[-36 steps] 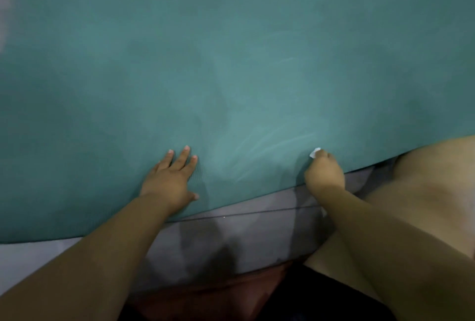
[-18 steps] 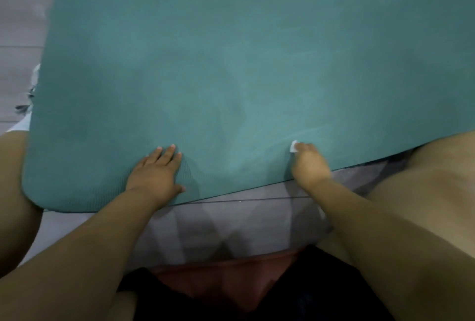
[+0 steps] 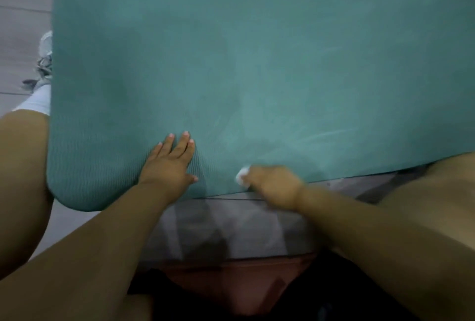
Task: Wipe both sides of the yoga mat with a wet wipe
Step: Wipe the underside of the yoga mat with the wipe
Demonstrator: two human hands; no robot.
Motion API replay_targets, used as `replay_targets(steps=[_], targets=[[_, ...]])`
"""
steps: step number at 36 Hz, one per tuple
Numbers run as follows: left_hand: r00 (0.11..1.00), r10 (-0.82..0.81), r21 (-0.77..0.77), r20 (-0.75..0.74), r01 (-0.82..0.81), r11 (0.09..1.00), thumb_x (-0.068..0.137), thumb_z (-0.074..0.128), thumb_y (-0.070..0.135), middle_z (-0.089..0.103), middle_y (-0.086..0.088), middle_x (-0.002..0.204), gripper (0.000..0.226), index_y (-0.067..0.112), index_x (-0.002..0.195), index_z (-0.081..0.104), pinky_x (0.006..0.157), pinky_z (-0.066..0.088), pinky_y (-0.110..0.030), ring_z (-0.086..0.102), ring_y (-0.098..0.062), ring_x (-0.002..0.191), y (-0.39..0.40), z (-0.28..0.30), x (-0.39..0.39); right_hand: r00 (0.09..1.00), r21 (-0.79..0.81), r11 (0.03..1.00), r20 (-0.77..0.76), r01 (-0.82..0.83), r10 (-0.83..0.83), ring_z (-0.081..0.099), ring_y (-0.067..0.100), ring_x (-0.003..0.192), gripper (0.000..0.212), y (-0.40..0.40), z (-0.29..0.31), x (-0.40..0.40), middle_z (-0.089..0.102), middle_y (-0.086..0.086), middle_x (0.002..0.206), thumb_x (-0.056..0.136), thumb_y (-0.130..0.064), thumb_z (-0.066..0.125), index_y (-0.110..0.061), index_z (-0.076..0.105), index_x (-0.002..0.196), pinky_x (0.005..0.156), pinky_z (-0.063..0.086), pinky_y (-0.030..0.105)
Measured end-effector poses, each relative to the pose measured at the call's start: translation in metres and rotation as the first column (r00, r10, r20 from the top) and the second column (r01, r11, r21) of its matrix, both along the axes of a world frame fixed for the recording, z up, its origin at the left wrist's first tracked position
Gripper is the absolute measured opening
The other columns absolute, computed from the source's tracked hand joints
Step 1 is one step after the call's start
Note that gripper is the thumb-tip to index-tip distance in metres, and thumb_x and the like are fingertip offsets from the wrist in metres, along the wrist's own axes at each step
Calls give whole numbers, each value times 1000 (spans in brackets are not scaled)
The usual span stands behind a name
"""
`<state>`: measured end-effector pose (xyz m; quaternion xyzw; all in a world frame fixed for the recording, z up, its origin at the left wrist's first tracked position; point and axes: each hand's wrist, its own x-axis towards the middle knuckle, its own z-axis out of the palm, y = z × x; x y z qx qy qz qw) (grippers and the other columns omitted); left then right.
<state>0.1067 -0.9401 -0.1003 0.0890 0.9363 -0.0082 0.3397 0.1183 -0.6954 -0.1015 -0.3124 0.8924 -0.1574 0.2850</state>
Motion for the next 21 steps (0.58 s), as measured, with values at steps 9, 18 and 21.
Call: replay_targets(steps=[9,18,21], targets=[[998,59,41,-27,-58,997,101,29,44,-20,5,157,66,23,151,-7,117,-3,-35,-13,-24,145,8,-5,-12,379,158,346,-299,925,-876,50,34,115,36,52,-13,-62,48,17,128,89,0,39,-5,51,122,95,37,35],[995,63,85,-72,-57,995,102,23,41,-23,8,156,60,28,150,-11,117,-1,-35,-14,-21,145,4,-12,-43,976,-96,977,-125,-190,178,68,27,72,39,-46,-6,-27,65,11,107,83,-18,33,-9,64,105,53,52,29],[991,77,99,-111,-66,993,102,23,40,-21,8,156,59,29,150,-9,117,0,-36,-12,-22,146,5,-16,-46,986,9,996,-148,84,-81,52,22,120,34,-3,-9,-83,51,3,136,99,-22,36,-21,52,129,98,39,28]])
